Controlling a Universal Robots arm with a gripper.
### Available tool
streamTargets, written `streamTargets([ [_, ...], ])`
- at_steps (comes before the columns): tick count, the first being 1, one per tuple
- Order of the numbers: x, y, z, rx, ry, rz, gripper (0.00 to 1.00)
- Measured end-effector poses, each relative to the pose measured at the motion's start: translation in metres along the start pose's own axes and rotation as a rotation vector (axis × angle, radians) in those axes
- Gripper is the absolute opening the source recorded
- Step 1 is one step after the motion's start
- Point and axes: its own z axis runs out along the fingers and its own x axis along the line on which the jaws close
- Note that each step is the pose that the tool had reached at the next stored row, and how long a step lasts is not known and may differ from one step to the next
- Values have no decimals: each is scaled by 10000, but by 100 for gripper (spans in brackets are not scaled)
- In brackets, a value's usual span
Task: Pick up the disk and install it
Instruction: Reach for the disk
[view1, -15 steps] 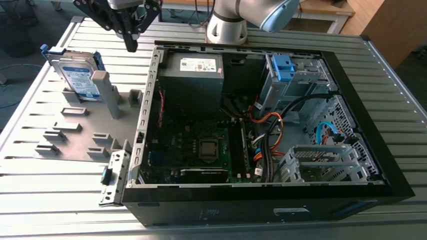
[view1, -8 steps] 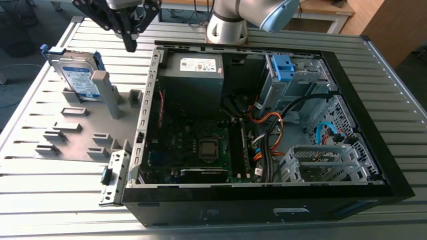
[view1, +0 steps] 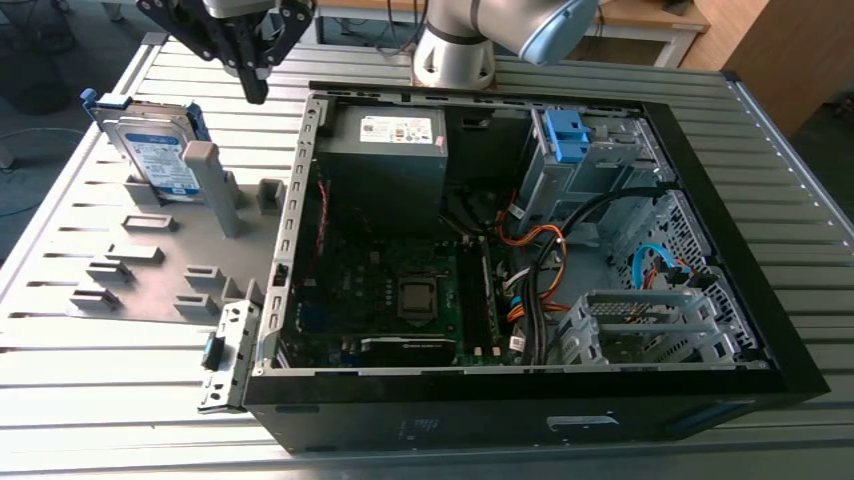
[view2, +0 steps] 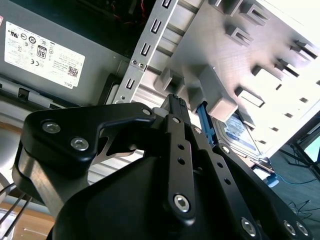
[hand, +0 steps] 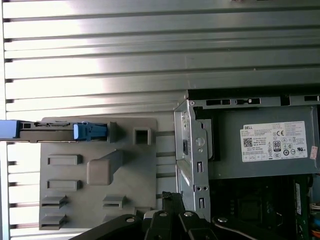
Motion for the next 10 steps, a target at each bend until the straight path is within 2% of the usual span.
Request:
streamTargets([
  [1,30,-2,-1,0,-1,0,11],
  [10,49,-4,-1,0,0,0,11],
])
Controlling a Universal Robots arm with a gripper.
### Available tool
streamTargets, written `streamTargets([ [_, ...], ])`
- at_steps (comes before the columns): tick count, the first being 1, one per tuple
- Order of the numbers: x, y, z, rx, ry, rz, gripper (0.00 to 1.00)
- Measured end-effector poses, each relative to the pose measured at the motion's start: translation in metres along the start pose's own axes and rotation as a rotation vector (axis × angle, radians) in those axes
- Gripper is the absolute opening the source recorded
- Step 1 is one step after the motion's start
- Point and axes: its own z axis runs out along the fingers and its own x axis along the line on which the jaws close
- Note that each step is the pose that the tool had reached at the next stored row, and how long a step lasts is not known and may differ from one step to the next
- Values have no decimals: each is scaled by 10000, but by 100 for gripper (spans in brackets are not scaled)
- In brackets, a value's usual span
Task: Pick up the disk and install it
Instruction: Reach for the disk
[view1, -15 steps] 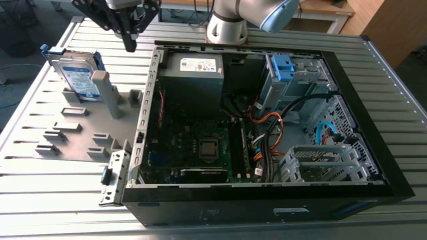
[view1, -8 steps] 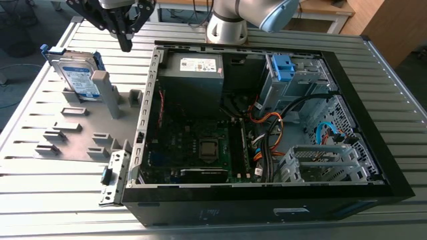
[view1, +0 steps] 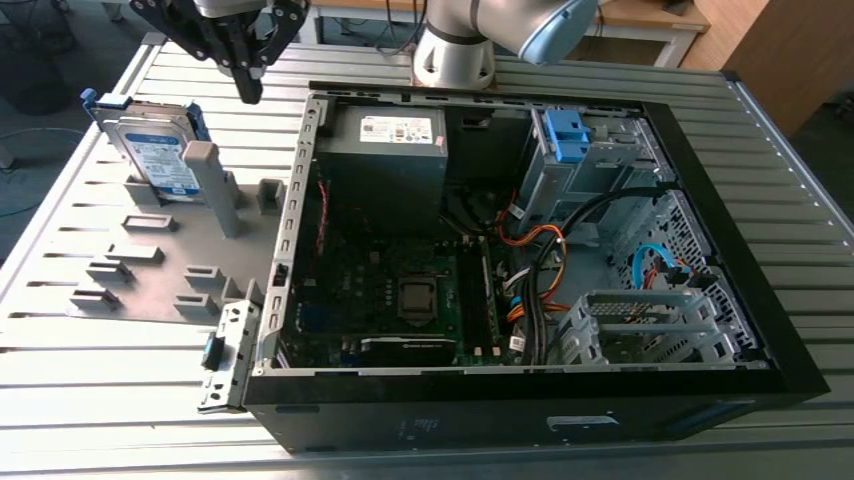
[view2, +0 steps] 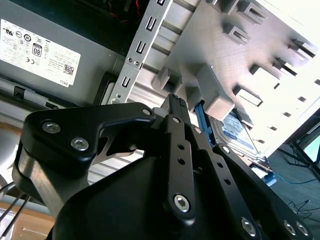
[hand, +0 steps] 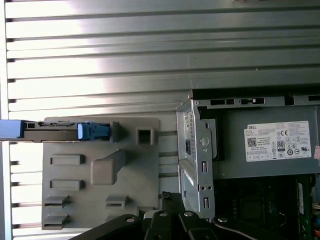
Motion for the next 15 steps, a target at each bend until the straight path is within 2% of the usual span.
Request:
streamTargets([
  [15,30,-2,-1,0,0,0,11],
])
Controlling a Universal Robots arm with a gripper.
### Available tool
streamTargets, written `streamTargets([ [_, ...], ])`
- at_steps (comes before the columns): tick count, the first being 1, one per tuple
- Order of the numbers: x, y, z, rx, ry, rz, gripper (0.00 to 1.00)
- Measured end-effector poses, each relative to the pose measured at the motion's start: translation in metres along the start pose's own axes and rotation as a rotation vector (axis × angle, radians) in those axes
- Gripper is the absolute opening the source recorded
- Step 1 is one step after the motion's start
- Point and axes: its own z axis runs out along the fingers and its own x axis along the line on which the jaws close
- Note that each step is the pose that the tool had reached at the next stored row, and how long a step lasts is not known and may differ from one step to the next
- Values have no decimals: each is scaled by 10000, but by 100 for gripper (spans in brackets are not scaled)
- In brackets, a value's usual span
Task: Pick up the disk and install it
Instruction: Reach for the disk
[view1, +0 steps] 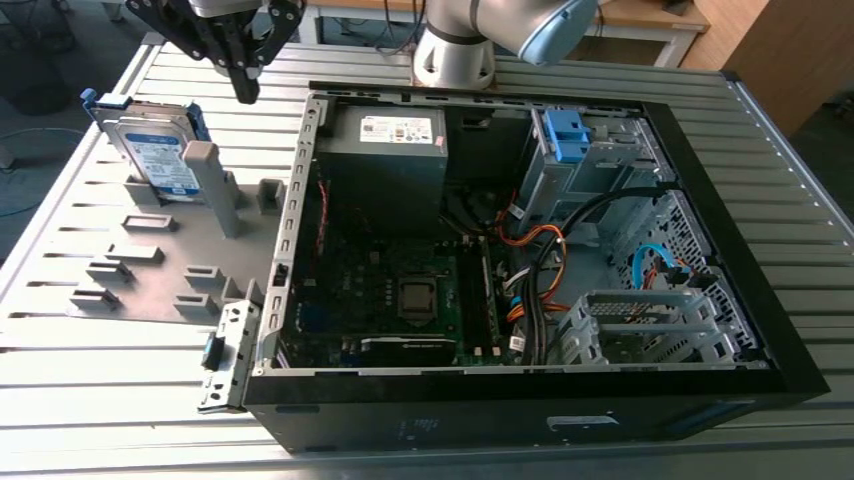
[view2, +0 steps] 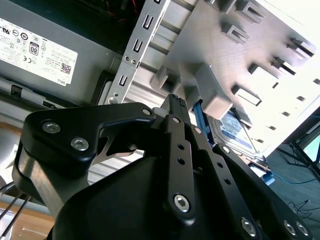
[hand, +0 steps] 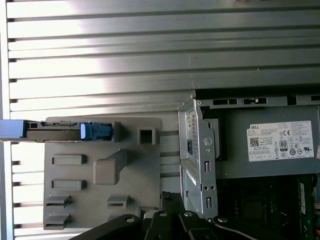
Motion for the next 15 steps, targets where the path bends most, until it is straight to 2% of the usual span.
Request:
streamTargets([
  [15,32,-2,-1,0,0,0,11],
])
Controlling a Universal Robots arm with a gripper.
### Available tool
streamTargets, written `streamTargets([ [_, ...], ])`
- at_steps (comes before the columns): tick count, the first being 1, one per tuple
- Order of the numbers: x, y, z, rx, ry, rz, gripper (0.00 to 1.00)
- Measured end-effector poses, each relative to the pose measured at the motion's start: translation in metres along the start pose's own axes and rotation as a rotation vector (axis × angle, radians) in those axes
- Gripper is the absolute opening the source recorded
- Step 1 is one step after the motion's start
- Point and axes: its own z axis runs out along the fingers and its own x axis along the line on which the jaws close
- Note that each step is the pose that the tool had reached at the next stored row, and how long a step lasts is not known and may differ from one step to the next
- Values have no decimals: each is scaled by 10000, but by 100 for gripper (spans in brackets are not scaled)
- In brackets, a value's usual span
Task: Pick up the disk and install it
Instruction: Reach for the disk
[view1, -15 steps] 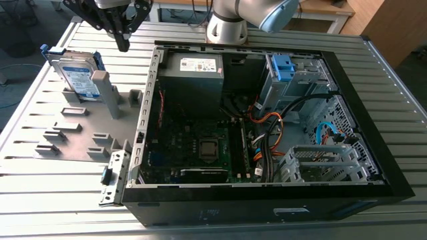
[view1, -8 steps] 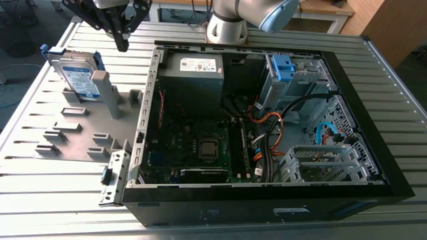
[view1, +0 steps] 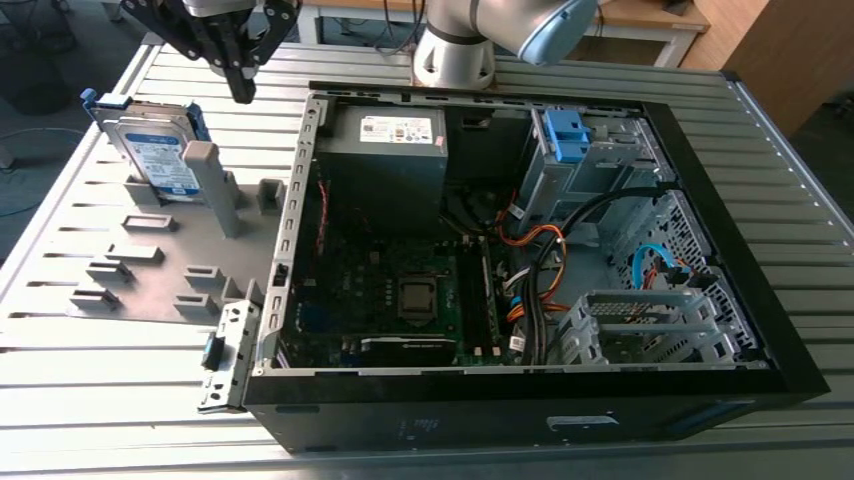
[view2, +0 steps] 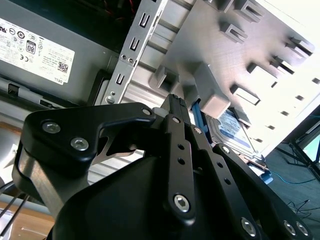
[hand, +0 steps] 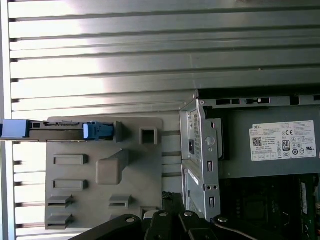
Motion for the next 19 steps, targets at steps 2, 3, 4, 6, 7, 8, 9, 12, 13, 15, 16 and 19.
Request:
streamTargets([
  [2,4,0,0,0,0,0,11],
  [3,6,0,0,0,0,0,11],
  [4,9,-1,0,0,0,0,11],
  [6,13,-1,0,0,0,0,11],
  [7,15,-1,0,0,0,0,11],
  [8,17,-1,-1,0,0,0,11],
  [9,19,-1,0,-1,-1,0,11],
  [12,24,-2,0,0,0,0,11],
  [13,26,-2,-1,0,0,0,11],
  [15,31,-2,-1,0,0,0,11],
  [16,33,-3,-1,1,0,0,11],
  [19,40,-3,-1,0,0,0,11],
])
